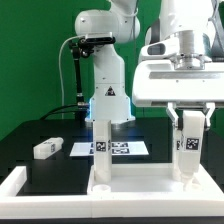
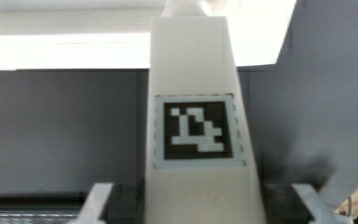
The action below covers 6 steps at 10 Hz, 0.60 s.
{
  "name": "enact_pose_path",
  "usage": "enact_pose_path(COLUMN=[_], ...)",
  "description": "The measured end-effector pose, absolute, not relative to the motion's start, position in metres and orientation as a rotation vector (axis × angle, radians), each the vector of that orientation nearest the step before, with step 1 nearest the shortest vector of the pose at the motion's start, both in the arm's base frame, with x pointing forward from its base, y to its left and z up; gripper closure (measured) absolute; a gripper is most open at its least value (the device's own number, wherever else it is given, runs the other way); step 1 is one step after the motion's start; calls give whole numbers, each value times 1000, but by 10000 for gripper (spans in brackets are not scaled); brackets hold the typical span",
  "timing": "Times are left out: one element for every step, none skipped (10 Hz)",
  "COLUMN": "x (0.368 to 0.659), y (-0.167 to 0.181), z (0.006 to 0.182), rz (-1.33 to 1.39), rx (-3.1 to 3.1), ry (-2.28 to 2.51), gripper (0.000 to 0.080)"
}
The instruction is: Assemble desk
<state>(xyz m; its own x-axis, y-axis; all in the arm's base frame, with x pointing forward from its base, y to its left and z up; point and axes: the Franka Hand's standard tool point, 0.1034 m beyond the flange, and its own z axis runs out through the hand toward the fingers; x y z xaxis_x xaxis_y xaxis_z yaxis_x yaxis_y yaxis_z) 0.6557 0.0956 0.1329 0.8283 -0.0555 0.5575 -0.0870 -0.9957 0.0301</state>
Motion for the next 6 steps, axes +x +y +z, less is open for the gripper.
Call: enact_pose_path(x=[655,656,656,655,653,653], y=[96,97,99,101,103,104], z=[131,132,132,130,126,125], rz=[893,893,894,890,882,885], rx=[2953,2953,2954,2956,2958,2957], ry=[-113,-111,-108,-103,-96,-94], gripper=[509,509,509,509,509,509])
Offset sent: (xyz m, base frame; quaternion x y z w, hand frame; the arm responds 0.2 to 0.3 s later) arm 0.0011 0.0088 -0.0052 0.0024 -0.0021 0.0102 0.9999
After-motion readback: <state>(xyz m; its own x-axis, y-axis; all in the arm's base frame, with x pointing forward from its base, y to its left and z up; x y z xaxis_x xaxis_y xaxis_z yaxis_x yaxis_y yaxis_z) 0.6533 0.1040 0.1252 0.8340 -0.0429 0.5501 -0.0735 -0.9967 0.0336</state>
